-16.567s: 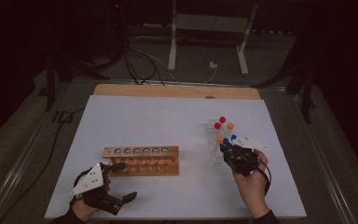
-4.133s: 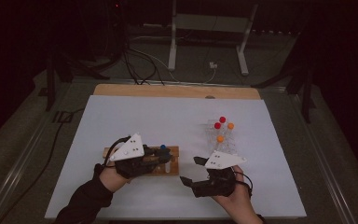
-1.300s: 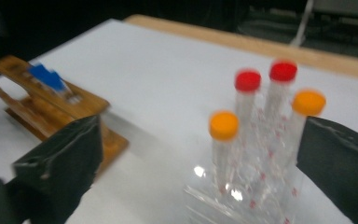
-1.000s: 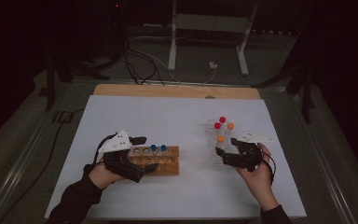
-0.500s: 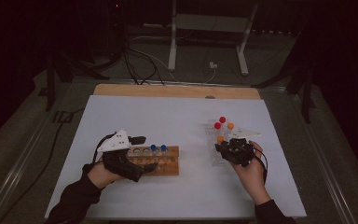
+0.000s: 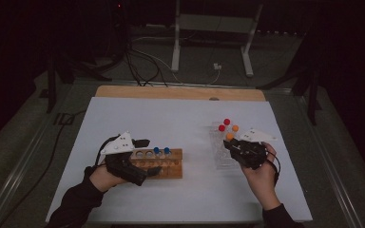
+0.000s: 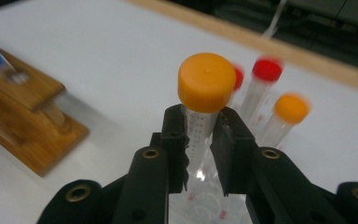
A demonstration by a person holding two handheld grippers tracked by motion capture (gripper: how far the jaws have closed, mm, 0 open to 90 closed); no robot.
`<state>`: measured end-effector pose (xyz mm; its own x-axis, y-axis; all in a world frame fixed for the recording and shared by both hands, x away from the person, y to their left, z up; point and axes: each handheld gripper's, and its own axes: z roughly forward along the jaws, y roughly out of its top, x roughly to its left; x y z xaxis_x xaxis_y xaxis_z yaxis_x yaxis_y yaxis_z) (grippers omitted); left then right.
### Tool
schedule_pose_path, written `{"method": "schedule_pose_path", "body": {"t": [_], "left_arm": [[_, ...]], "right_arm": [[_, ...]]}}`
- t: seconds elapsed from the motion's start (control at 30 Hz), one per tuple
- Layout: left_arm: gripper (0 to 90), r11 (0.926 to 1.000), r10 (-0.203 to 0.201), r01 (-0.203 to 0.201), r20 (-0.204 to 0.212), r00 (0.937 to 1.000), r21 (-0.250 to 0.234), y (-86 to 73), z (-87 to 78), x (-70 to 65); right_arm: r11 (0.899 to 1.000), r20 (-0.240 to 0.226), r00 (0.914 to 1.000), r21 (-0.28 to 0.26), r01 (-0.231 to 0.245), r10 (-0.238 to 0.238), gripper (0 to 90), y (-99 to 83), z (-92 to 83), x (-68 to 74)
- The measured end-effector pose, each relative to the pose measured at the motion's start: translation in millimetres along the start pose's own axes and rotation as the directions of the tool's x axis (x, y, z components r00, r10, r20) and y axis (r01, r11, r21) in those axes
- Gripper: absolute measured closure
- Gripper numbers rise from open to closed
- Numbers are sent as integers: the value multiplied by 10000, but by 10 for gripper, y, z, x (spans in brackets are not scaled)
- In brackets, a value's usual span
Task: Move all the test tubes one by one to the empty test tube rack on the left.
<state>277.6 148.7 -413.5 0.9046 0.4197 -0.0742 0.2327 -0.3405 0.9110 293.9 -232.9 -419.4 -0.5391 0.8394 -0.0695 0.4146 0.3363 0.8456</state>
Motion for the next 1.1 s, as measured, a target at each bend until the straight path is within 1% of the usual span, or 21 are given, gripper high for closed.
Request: {"method": "schedule_pose_path", "body": {"t": [0.03, 0.1, 0.13, 0.2, 0.23, 0.27, 0.3, 0.33, 0.4, 0.47, 0.5, 0.53, 0.6, 0.77, 0.8, 0.83, 0.87, 0.9, 0.93, 0.97, 1.1], "left_arm": [[25, 10000, 22, -22, 13, 10000, 23, 4, 2, -6], [25, 10000, 14, -14, 65, 10000, -24, 12, 9, -20], [26, 10000, 16, -15, 135, 9999, -27, 17, 11, -27], [26, 10000, 54, -53, 146, 9999, -63, 29, 19, -53], [27, 9999, 66, -64, 244, 9997, -86, 36, 23, -66], [27, 9999, 128, -126, 256, 9996, -86, 44, 27, -82], [27, 9999, 136, -133, 291, 9995, -101, 51, 32, -99], [28, 9998, 179, -177, 388, 9991, -71, 59, 35, -115], [29, 9997, 241, -239, 479, 9986, -46, 71, 47, -148], [29, 9997, 230, -225, 603, 9979, -89, 83, 59, -179], [31, 9995, 299, -294, 633, 9975, -99, 88, 67, -196], [36, 9995, 297, -290, 687, 9972, -124, 92, 77, -211], [39, 9996, 254, -242, 882, 9958, -145, 93, 109, -242], [69, 9993, 367, -356, 1133, 9929, -119, 68, 218, -326], [80, 9991, 420, -410, 1083, 9932, -114, 68, 233, -334], [90, 9991, 415, -400, 1142, 9926, -156, 67, 244, -336], [138, 9988, 453, -427, 1169, 9921, -248, 64, 251, -341], [167, 9986, 473, -444, 1173, 9920, -278, 63, 260, -347], [184, 9987, 462, -432, 1265, 9909, -260, 62, 268, -352], [224, 9985, 499, -464, 1307, 9902, -300, 58, 276, -358], [351, 9981, 603, -580, 1490, 9870, -200, 40, 323, -388]], "right_arm": [[9999, -112, 9999, -152, -7, 5, 756, 30, -55, 11], [9989, -190, 9998, -470, 71, -80, 756, 85, -153, 53], [9986, -344, 9993, -525, 111, -129, 756, 107, -190, 82], [9983, -711, 9970, -522, 254, -291, 756, 133, -227, 167], [9984, -1004, 9942, -448, 350, -394, 756, 134, -226, 220], [9984, -1223, 9912, -332, 464, -501, 756, 131, -215, 280], [9979, -1444, 9874, -216, 616, -641, 756, 123, -199, 340], [9966, -1715, 9818, -31, 826, -819, 756, 117, -176, 402], [9937, -2127, 9718, 244, 1095, -1019, 756, 100, -140, 518], [9906, -2600, 9590, 458, 1291, -1129, 756, 85, -112, 617], [9897, -2803, 9531, 516, 1337, -1142, 756, 78, -99, 667], [9881, -3033, 9456, 595, 1420, -1176, 756, 69, -82, 717], [9843, -3338, 9332, 660, 1638, -1329, 756, 50, -51, 822], [9765, -3945, 9049, 715, 2035, -1597, 756, 23, -1, 1026], [9758, -4032, 9009, 716, 2064, -1610, 756, 21, 1, 1056], [9746, -4118, 8961, 707, 2124, -1654, 756, 20, 3, 1083], [9744, -4212, 8919, 707, 2136, -1649, 756, 17, 5, 1109], [9731, -4265, 8886, 714, 2189, -1687, 756, 15, 8, 1137], [9723, -4325, 8853, 714, 2227, -1710, 756, 13, 12, 1159], [9712, -4383, 8816, 701, 2277, -1751, 756, 12, 16, 1178], [9706, -4469, 8769, 686, 2308, -1769, 756, 26, 25, 1224]]}}
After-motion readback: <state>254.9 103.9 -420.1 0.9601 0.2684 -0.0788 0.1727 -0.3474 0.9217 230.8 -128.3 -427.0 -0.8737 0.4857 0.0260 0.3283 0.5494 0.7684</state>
